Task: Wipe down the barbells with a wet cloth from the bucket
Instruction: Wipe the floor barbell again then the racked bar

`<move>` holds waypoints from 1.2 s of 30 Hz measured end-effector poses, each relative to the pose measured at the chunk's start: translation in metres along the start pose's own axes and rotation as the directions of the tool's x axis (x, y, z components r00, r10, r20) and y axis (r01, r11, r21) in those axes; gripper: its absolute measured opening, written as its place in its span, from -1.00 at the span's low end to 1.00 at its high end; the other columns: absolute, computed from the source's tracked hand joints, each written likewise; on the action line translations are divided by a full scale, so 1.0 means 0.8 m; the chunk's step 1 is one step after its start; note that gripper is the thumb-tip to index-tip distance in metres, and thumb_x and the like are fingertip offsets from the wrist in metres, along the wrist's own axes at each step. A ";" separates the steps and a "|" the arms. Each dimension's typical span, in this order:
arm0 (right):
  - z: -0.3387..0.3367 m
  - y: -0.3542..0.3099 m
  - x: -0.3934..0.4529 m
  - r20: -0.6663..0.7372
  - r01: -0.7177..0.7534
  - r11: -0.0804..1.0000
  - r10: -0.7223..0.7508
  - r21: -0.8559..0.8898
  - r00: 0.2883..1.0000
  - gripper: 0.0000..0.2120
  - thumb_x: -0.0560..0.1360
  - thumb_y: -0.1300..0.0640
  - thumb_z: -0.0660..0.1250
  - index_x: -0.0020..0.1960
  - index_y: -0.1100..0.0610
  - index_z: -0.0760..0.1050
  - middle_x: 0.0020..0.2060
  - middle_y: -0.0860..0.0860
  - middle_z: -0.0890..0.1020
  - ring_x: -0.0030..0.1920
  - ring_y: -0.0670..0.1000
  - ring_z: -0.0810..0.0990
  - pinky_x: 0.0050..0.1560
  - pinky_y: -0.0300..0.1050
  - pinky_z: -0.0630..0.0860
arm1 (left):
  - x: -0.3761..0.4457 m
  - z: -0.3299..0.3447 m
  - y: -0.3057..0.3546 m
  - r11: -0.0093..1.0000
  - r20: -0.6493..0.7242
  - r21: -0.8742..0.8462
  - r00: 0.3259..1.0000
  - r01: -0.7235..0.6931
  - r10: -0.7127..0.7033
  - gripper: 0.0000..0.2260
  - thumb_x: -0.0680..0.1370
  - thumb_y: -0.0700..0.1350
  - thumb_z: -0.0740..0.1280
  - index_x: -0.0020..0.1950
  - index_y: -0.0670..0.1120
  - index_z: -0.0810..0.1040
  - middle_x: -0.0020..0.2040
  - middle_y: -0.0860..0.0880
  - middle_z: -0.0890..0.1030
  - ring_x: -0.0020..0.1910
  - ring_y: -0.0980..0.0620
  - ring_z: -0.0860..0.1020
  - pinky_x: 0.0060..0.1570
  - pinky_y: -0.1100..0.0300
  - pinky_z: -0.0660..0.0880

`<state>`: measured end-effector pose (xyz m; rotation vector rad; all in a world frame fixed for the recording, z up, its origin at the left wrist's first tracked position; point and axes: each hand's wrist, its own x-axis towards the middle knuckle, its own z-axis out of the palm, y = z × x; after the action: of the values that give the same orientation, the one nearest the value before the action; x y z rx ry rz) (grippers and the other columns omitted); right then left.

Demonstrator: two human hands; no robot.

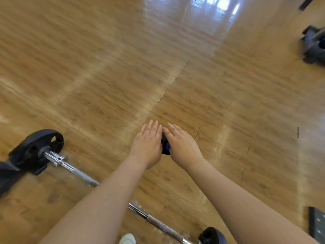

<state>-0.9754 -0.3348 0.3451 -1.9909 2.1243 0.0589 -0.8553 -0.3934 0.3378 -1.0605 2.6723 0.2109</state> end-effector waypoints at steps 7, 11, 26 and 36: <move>-0.117 -0.016 0.055 -0.006 0.002 0.996 -0.002 0.090 1.000 -0.47 0.60 0.17 0.13 0.53 0.12 0.06 0.51 0.07 0.14 0.50 0.03 0.07 0.46 -0.12 0.10 | 0.023 -0.110 -0.041 0.998 -0.005 -0.033 0.999 0.048 -0.048 -0.47 0.65 -0.03 -0.08 0.54 -0.19 -0.18 0.56 -0.13 -0.15 0.53 -0.06 -0.19 0.49 0.06 -0.17; -0.179 -0.009 0.094 0.038 0.039 0.995 -0.043 0.091 0.998 -0.43 0.60 0.17 0.14 0.54 0.12 -0.01 0.52 0.05 0.10 0.50 -0.01 0.06 0.44 -0.20 0.03 | 0.042 -0.173 -0.059 0.994 -0.040 -0.062 0.995 0.086 -0.089 -0.48 0.65 -0.04 -0.09 0.55 -0.19 -0.16 0.56 -0.13 -0.14 0.53 -0.05 -0.19 0.48 0.08 -0.18; -0.363 -0.013 0.301 0.244 0.458 0.889 -0.440 -0.019 0.864 -0.37 0.59 0.08 0.21 0.55 0.09 -0.03 0.40 0.05 0.33 0.20 0.10 0.49 0.04 -0.08 0.44 | 0.130 -0.349 -0.155 0.860 -0.019 -0.182 0.873 0.477 -0.488 -0.48 0.64 -0.06 -0.02 0.55 -0.19 -0.10 0.57 -0.12 -0.09 0.54 -0.04 -0.14 0.47 0.09 -0.17; -0.349 -0.099 0.399 0.243 0.690 0.720 -0.658 -0.076 0.713 -0.42 0.59 0.08 0.19 0.53 0.14 0.06 0.41 0.07 0.33 0.34 0.06 0.37 0.20 -0.16 0.34 | 0.127 -0.326 -0.248 0.671 0.068 -0.255 0.706 0.696 -0.705 -0.47 0.64 -0.08 -0.01 0.55 -0.19 -0.11 0.57 -0.12 -0.10 0.54 -0.06 -0.15 0.49 0.06 -0.13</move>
<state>-0.9522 -0.7048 0.5648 -2.6095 1.1813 0.2991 -0.8378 -0.6630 0.5499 -2.1044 2.0718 0.3935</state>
